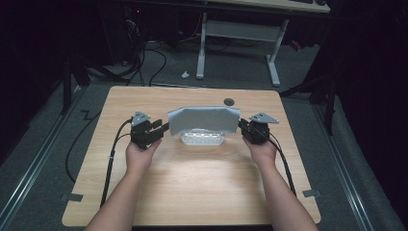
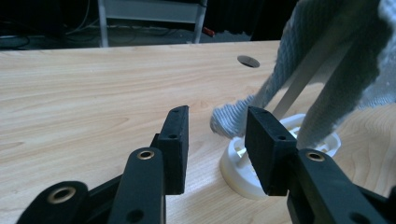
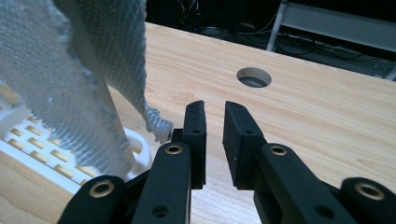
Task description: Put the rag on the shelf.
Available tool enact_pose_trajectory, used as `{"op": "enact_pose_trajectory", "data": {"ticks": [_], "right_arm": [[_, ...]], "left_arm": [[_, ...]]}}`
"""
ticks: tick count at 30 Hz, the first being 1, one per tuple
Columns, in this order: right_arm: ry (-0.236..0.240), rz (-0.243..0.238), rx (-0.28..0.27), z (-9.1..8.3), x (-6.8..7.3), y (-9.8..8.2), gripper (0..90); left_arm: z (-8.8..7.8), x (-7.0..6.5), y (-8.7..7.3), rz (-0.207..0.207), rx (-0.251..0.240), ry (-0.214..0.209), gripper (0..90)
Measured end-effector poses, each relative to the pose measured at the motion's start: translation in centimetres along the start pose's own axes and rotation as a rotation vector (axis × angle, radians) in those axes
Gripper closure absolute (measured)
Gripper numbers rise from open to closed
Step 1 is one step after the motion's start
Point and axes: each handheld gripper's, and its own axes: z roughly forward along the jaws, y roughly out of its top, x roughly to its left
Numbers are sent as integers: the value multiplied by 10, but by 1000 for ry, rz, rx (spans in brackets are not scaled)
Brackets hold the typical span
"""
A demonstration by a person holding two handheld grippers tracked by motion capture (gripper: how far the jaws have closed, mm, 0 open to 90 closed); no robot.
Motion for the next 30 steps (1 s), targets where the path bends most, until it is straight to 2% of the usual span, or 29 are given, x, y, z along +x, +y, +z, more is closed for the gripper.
{"op": "enact_pose_trajectory", "data": {"ticks": [5, 8, 17, 19, 23, 25, 28, 30], "right_arm": [[4, -22, -8, -4, 2, 1, 802], [6, -31, -11, -6, 5, 2, 802], [7, -51, -23, -18, 7, 0, 786], [9, -56, -40, -23, 7, -2, 786], [1, -55, -24, -30, 6, -7, 775], [4, -58, -45, -35, 6, -10, 775], [-2, -61, -38, -44, 7, -15, 770], [-4, -70, -51, -50, 8, -19, 761]], "left_arm": [[-4, 3, -1, 17, 14, 17, 590], [-8, 6, -3, 9, 9, 31, 588], [-23, 13, -11, 20, 12, 67, 577], [-27, 14, -13, 19, 10, 68, 571], [-36, 12, -19, 34, 14, 67, 569], [-40, 10, -23, 45, 18, 67, 569], [-46, 7, -30, 49, 25, 65, 568], [-51, 4, -35, 50, 34, 59, 565]]}}
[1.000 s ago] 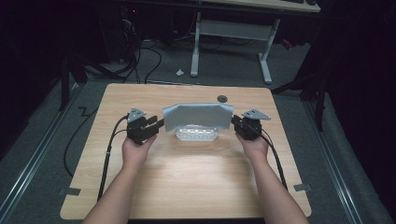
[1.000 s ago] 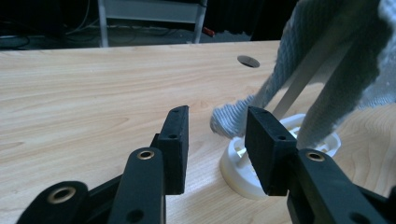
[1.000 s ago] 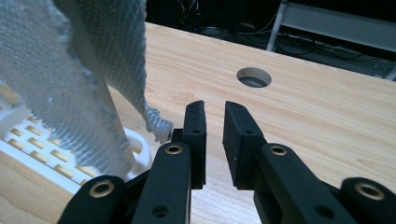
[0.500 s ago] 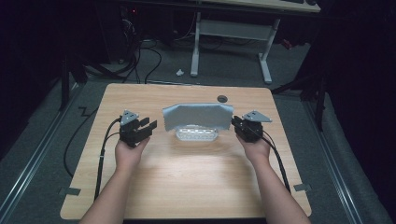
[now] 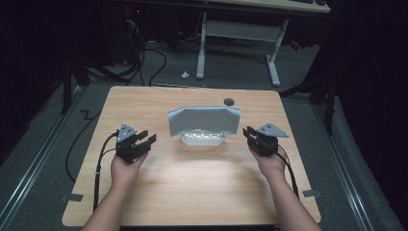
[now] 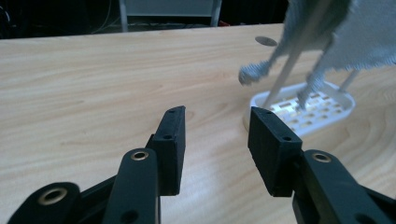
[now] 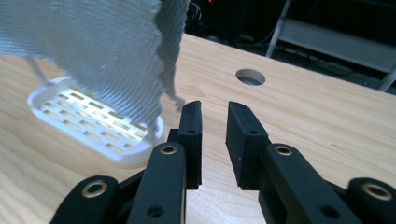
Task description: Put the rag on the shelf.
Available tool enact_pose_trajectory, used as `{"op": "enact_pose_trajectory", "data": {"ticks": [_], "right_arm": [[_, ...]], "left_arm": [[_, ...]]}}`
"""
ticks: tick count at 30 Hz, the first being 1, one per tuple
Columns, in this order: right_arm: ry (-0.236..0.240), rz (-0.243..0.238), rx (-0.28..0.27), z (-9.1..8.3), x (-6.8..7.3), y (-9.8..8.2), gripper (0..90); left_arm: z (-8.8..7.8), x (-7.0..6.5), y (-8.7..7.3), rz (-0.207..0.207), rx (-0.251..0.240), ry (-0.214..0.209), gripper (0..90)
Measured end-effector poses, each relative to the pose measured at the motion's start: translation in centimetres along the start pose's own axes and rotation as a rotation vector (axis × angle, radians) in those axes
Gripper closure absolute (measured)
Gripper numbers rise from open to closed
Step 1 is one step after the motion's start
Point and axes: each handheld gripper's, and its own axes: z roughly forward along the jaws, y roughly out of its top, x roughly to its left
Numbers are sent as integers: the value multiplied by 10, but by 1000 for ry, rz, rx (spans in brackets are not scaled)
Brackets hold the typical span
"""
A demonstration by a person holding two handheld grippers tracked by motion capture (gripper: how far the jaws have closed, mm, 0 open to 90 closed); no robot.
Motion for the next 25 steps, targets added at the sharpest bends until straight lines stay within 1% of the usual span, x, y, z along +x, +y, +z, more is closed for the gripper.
{"op": "enact_pose_trajectory", "data": {"ticks": [1, 2, 3, 5, 7, 9, 10, 13, 14, 15, 16, 18, 19, 20, 21, 22, 23, 24, 25], "right_arm": [[-1, 2, 14, -3, 1, -1, 755], [0, -8, 12, -6, 2, -3, 749], [1, -12, -1, -10, 3, -6, 746], [2, -12, 22, -16, 6, -10, 728], [6, -21, 12, -23, 12, -17, 709], [22, -13, 30, -30, 18, -25, 689], [25, -15, 37, -33, 21, -28, 681], [50, 1, 51, -49, 34, -43, 659], [58, 8, 56, -54, 39, -49, 654], [66, 11, 65, -59, 43, -54, 641], [75, 20, 78, -64, 46, -59, 637], [84, 33, 92, -75, 52, -70, 632], [84, 38, 88, -80, 55, -77, 630], [83, 34, 92, -84, 59, -84, 631], [83, 19, 106, -87, 62, -88, 628], [86, 0, 109, -89, 64, -89, 622], [78, -15, 100, -91, 64, -89, 620], [69, -18, 91, -91, 64, -88, 614], [64, -7, 94, -91, 63, -87, 605]], "left_arm": [[-3, -2, -3, 6, 1, -4, 564], [-6, -4, -6, 13, 6, -9, 560], [-9, -7, -9, 25, 12, -12, 556], [-16, -13, -17, 40, 23, -24, 550], [-24, -19, -25, 40, 38, -43, 546], [-31, -27, -34, 41, 56, -64, 540], [-36, -33, -41, 45, 71, -77, 536], [-48, -49, -60, 67, 115, -100, 520], [-52, -55, -67, 75, 121, -105, 512], [-56, -60, -74, 98, 124, -106, 508], [-59, -65, -81, 126, 140, -102, 504], [-61, -75, -87, 212, 211, -89, 508], [-61, -78, -87, 245, 231, -85, 499], [-61, -79, -87, 242, 236, -96, 490], [-60, -79, -86, 212, 227, -114, 490], [-59, -79, -85, 187, 217, -130, 493], [-58, -78, -84, 172, 213, -141, 493], [-56, -78, -83, 166, 210, -140, 492], [-55, -78, -83, 167, 211, -137, 491]]}}
